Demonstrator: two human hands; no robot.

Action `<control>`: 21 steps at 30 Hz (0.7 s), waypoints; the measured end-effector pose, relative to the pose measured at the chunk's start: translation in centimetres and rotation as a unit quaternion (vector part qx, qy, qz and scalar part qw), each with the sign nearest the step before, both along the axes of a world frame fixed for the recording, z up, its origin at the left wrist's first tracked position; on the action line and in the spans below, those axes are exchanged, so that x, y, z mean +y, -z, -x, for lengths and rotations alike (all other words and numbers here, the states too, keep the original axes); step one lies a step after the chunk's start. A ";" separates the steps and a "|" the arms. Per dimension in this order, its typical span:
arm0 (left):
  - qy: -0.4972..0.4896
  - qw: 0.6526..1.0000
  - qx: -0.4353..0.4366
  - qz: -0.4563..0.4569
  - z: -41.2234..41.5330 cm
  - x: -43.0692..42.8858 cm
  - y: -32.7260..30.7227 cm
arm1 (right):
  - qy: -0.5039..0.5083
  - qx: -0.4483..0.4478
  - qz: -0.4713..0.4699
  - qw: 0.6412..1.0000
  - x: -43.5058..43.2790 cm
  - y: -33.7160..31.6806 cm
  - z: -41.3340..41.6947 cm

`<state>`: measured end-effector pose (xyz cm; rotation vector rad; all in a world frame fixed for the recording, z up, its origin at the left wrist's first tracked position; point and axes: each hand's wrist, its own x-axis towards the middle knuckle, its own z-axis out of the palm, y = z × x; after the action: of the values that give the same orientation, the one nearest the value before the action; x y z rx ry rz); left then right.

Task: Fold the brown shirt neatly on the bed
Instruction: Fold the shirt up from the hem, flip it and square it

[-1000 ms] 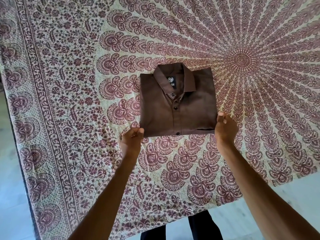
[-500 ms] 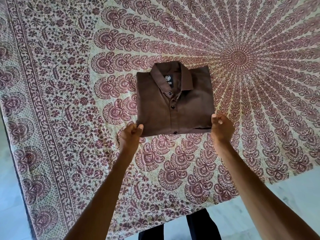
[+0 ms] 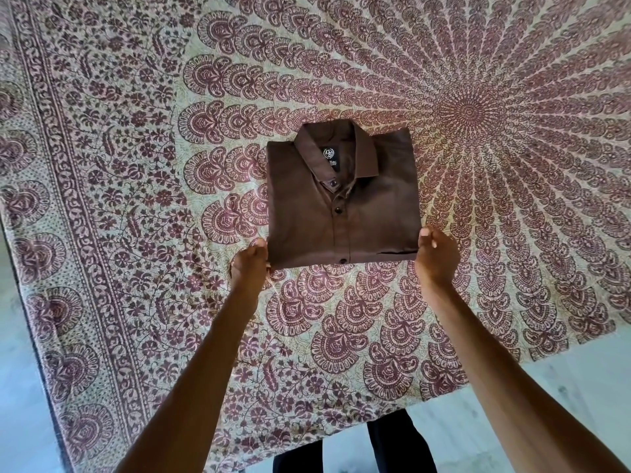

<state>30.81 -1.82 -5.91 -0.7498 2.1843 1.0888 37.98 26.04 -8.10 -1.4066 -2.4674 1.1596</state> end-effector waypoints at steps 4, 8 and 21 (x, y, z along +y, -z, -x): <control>-0.033 0.991 -0.084 -0.098 0.5 -1.6 0.0 | 0.063 0.027 0.109 0.992 0.3 -0.1 -0.4; -0.039 0.987 -0.071 -0.138 0.7 -1.6 -0.5 | 0.102 0.042 0.180 0.977 0.6 -0.1 -0.3; 0.028 0.990 0.056 0.129 0.4 0.8 0.8 | 0.045 -0.027 0.085 0.995 1.9 0.2 1.0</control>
<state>30.40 -1.00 -6.71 -0.7476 2.4578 0.8461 36.97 27.94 -8.33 -1.5959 -2.3602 1.3566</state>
